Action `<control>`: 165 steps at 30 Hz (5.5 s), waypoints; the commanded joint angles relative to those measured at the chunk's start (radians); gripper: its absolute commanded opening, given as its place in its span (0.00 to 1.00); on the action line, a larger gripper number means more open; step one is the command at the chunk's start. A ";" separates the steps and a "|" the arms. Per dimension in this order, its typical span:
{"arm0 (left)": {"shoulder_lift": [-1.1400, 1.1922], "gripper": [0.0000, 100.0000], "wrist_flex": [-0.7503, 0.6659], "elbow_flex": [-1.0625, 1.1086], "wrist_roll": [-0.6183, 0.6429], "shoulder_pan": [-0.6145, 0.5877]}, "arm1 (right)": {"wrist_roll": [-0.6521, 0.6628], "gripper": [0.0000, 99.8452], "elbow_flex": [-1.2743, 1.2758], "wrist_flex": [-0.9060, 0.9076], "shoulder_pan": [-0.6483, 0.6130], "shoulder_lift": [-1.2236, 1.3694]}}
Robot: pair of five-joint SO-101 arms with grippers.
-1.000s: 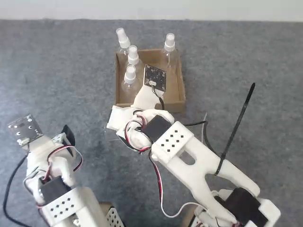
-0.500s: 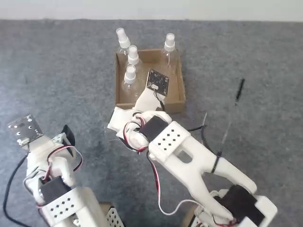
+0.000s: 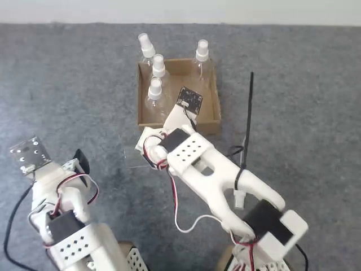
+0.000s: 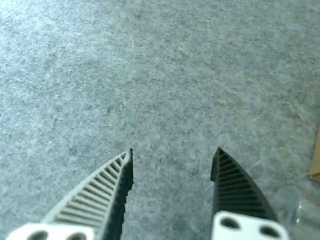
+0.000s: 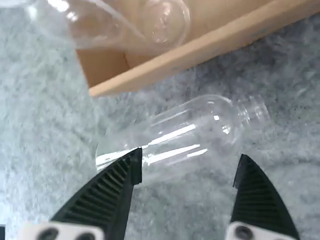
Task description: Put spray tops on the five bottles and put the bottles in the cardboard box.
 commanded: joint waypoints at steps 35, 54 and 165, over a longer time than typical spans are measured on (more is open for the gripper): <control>-0.011 0.24 0.000 -0.039 0.000 -0.002 | 0.078 0.25 -0.150 0.288 0.062 0.159; -0.011 0.24 -0.002 -0.038 0.000 -0.002 | 0.580 0.25 -0.153 0.565 0.194 0.137; -0.012 0.24 -0.005 -0.030 -0.002 -0.005 | 1.355 0.09 0.384 0.351 0.179 -0.455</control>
